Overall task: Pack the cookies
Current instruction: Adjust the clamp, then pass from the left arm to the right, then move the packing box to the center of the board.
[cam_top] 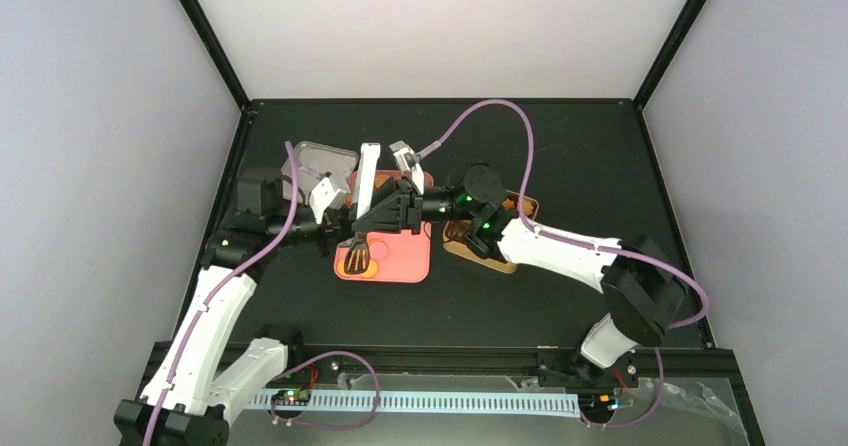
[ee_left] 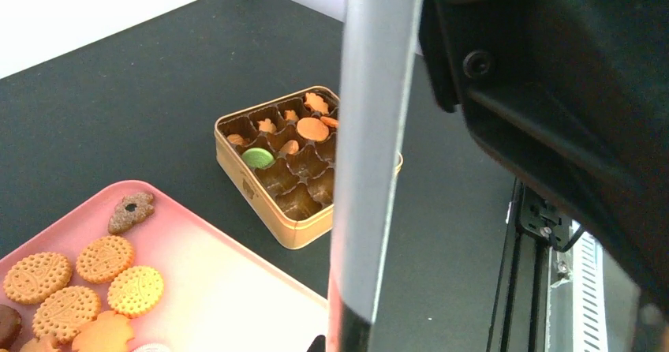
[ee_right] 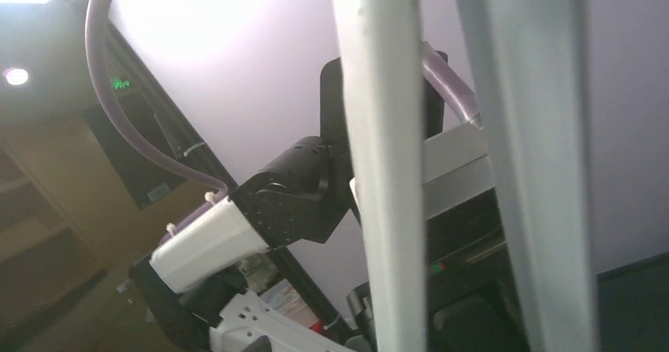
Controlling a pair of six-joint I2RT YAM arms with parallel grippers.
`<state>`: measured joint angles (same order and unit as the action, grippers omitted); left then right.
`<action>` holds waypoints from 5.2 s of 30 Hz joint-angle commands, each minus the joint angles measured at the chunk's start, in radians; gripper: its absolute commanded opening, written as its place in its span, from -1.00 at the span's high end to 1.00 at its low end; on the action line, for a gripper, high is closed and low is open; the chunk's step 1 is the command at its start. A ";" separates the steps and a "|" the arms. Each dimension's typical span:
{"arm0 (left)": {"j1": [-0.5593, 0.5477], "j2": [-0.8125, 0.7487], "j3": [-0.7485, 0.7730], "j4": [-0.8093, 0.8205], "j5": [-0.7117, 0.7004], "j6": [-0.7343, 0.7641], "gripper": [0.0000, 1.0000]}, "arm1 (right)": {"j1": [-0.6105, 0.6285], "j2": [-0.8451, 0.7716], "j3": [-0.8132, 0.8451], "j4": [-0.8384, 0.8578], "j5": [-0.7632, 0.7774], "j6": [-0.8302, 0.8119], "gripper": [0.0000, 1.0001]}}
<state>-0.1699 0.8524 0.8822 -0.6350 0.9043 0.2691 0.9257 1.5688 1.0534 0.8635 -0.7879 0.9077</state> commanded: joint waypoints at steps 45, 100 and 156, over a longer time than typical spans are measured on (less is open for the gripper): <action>0.238 0.234 0.243 0.024 0.025 0.071 0.97 | 0.041 -0.395 -0.148 -0.085 -0.135 -0.058 0.98; 0.077 -0.041 0.071 -0.150 0.350 0.108 0.92 | -0.049 -0.178 0.202 -0.542 -0.098 -0.459 -0.61; 0.080 0.047 0.145 -0.246 -0.319 0.187 -0.26 | -0.146 -0.539 -0.208 -0.788 1.290 -0.899 0.14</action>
<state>-0.0933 0.9157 0.9981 -0.8642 0.6277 0.4446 0.7837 1.0615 0.8761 -0.0963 0.2375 0.0486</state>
